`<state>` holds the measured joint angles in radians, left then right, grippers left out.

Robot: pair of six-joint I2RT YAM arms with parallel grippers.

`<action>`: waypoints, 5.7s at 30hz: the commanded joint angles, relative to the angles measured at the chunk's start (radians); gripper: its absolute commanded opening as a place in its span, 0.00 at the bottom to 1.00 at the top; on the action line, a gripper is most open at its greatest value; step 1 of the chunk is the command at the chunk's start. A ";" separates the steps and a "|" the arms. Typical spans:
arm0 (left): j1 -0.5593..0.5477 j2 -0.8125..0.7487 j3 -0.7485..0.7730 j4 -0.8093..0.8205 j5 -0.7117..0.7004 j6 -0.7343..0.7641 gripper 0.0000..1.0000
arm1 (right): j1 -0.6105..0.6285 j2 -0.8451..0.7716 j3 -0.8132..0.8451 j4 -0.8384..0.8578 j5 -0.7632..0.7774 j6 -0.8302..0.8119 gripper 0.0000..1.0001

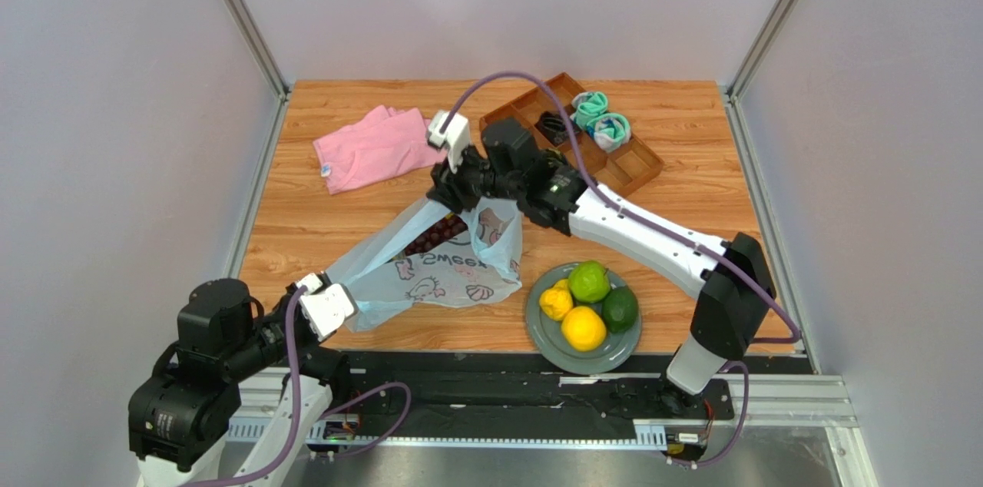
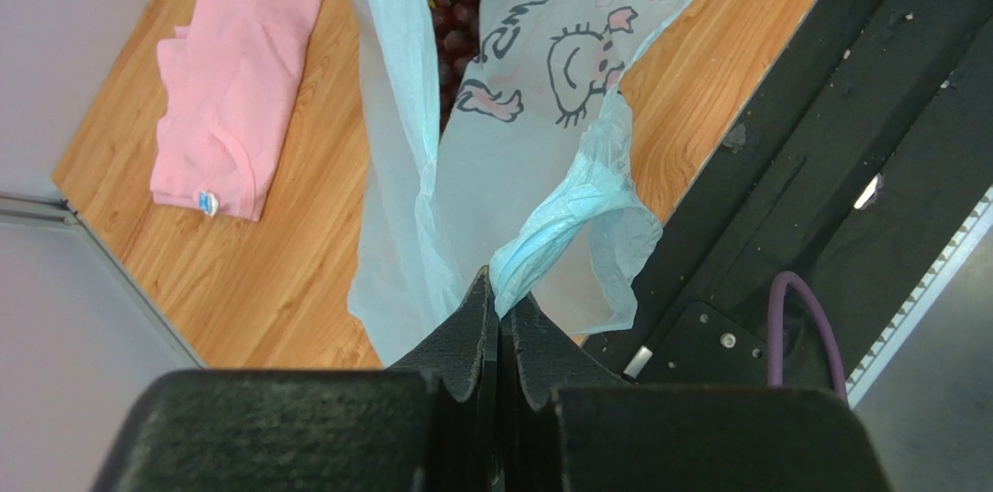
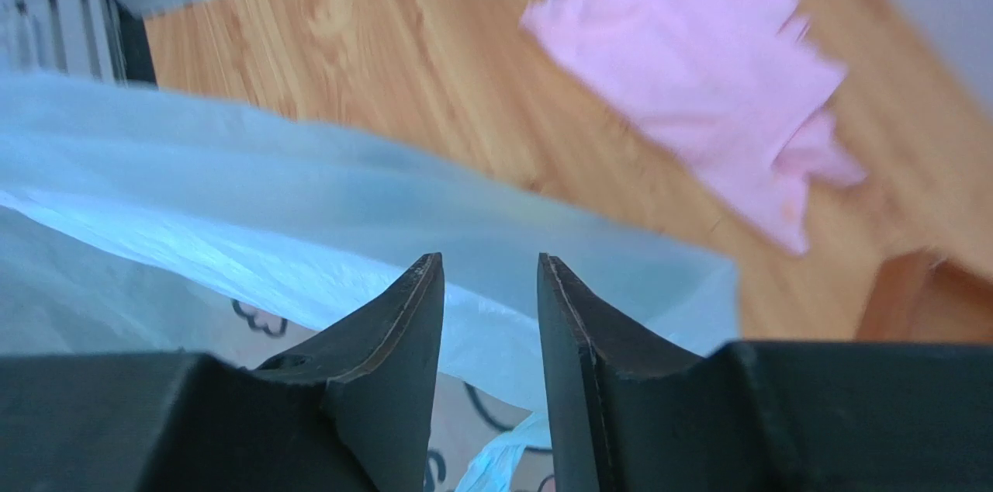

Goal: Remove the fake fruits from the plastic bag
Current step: Adjust the plastic bag at the center of the board.

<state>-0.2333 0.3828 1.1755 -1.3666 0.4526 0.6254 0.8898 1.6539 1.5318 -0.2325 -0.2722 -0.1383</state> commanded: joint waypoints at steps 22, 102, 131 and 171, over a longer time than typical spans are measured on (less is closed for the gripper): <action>0.022 0.079 0.095 -0.040 0.046 -0.013 0.00 | 0.172 -0.249 -0.397 0.013 0.033 -0.147 0.71; 0.022 -0.050 -0.071 0.210 0.089 -0.030 0.00 | 0.170 0.021 0.028 -0.383 -0.320 -0.422 0.34; 0.038 -0.127 -0.109 0.282 0.132 -0.064 0.00 | 0.278 0.014 -0.363 -0.303 0.146 -0.599 0.65; 0.038 -0.119 -0.139 0.244 0.141 0.017 0.00 | 0.203 -0.074 -0.099 -0.916 0.034 -0.646 0.00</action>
<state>-0.2012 0.2562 1.0512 -1.1351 0.5690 0.6113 1.1118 1.7458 1.4643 -1.0092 -0.2283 -0.7738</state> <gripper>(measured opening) 0.008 0.005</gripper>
